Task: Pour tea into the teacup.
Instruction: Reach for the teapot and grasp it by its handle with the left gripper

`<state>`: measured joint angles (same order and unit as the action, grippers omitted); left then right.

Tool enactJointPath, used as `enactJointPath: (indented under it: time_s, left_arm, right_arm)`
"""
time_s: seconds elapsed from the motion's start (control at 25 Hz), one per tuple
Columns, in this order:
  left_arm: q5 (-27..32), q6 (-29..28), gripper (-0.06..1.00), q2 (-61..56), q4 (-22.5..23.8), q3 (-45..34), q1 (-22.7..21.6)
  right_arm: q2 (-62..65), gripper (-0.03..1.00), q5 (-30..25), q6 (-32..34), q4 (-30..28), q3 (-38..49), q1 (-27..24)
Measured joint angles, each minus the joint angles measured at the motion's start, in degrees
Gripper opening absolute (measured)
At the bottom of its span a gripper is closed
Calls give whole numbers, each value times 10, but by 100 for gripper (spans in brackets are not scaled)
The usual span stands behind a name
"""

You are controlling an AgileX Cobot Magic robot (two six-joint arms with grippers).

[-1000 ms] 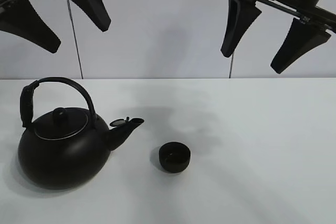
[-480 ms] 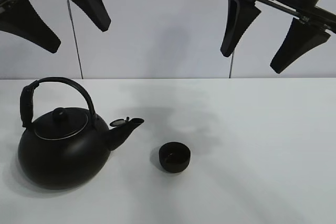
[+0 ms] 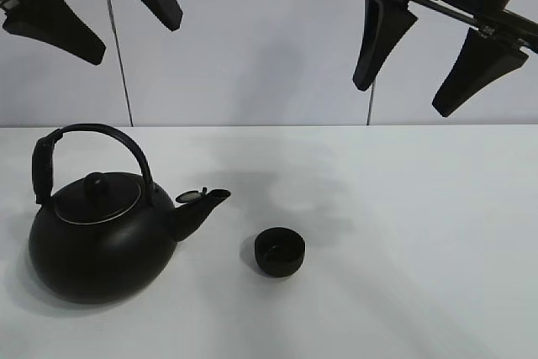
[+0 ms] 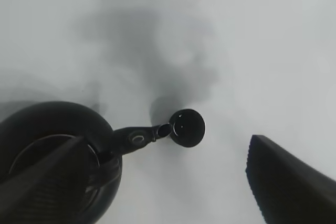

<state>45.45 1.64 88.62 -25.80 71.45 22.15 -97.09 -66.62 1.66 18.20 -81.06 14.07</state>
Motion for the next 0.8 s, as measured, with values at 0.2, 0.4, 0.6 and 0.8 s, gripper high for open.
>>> enactJointPath:
  time_s: [0.2,0.4,0.6,0.8]
  left_arm:
    - [-24,28,59,0,0,0,0]
    - [-25,48,59,0,4,0,0]
    - [-103,60,59,-42,4,-26,0]
    - [-186,121,59,-138,4,-94,0]
  right_arm:
    - [0,56,1,0,-1,0,0]
    - [0,56,2,0,-2,0,0]
    - [0,56,3,0,-2,0,0]
    - [0,56,4,0,-3,0,0]
